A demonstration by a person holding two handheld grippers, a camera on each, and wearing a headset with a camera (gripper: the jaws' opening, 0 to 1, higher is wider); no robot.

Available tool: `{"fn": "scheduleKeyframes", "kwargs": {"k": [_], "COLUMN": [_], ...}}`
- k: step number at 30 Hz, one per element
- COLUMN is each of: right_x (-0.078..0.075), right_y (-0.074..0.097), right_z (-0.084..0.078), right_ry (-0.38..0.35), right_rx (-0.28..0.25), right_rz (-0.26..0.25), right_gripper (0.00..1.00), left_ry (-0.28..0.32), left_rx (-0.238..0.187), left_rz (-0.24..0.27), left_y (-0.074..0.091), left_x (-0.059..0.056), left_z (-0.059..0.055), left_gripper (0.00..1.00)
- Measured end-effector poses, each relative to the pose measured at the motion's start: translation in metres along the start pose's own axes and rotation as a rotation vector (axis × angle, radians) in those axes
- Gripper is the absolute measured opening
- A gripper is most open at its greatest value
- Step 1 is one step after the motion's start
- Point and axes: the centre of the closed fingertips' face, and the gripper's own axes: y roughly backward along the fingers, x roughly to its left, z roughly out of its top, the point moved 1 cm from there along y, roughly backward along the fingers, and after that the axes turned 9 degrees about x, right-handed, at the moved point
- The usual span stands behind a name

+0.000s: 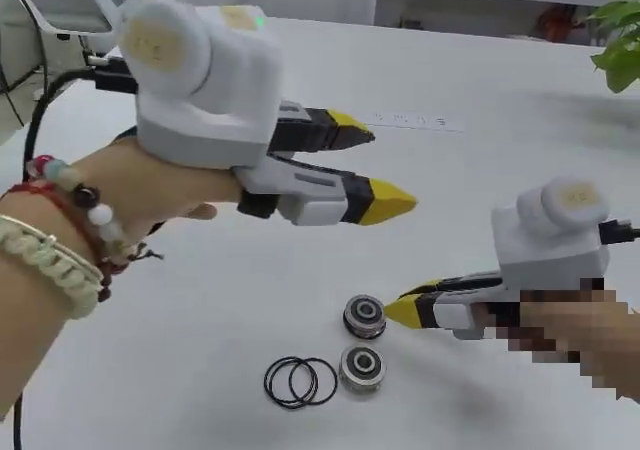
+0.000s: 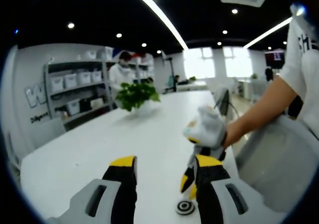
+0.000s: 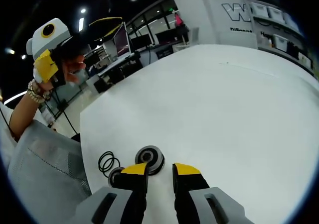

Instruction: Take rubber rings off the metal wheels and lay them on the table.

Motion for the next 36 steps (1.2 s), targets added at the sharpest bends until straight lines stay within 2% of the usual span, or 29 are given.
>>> {"fn": "scheduleKeyframes", "kwargs": {"k": [3, 4, 7, 10, 11, 12, 13, 14, 15, 16, 18, 21, 23, 26, 36], "right_x": [0.003, 0.004, 0.005, 0.005, 0.005, 0.005, 0.005, 0.006, 0.006, 0.007, 0.008, 0.009, 0.009, 0.012, 0.013], "right_y": [-0.002, -0.002, -0.003, -0.005, -0.005, -0.005, -0.006, -0.006, -0.006, -0.006, -0.007, -0.007, -0.007, -0.009, -0.015], "right_z": [-0.002, -0.003, -0.004, -0.006, -0.006, -0.007, -0.007, -0.007, -0.007, -0.007, -0.007, -0.007, -0.007, -0.009, -0.014], "right_ry": [0.002, 0.002, 0.016, 0.018, 0.019, 0.021, 0.024, 0.026, 0.033, 0.039, 0.050, 0.055, 0.061, 0.075, 0.139], "right_rx": [0.009, 0.011, 0.020, 0.026, 0.028, 0.030, 0.033, 0.034, 0.031, 0.031, 0.031, 0.032, 0.032, 0.042, 0.074], "right_rz": [0.017, 0.020, 0.019, 0.021, 0.021, 0.021, 0.020, 0.020, 0.019, 0.017, 0.017, 0.024, 0.027, 0.040, 0.014], "right_gripper": [0.18, 0.18, 0.18, 0.18, 0.18, 0.18, 0.18, 0.18, 0.18, 0.17, 0.17, 0.17, 0.17, 0.18, 0.22], "left_ry": [0.009, 0.008, 0.015, 0.027, 0.028, 0.027, 0.016, -0.011, -0.017, -0.005, 0.011, 0.021, 0.024, 0.030, 0.038], "left_rx": [0.024, 0.039, 0.082, 0.096, 0.108, 0.139, 0.189, 0.213, 0.218, 0.212, 0.228, 0.235, 0.253, 0.256, 0.283], "left_rz": [0.021, 0.020, 0.001, -0.020, -0.025, -0.026, -0.021, -0.025, -0.031, -0.032, -0.052, -0.053, -0.063, -0.073, -0.107], "left_y": [-0.011, -0.015, -0.021, -0.025, -0.027, -0.028, -0.029, -0.030, -0.033, -0.035, -0.037, -0.040, -0.042, -0.043, -0.051], "left_x": [0.002, 0.001, -0.005, -0.011, -0.012, -0.012, -0.012, -0.013, -0.015, -0.016, -0.019, -0.020, -0.023, -0.026, -0.038], "left_z": [-0.015, -0.024, -0.044, -0.061, -0.071, -0.081, -0.095, -0.102, -0.107, -0.109, -0.116, -0.122, -0.126, -0.128, -0.136], "left_gripper": [0.46, 0.46, 0.45, 0.44, 0.43, 0.42, 0.40, 0.39, 0.37, 0.36, 0.31, 0.25, 0.25, 0.25, 0.22]}}
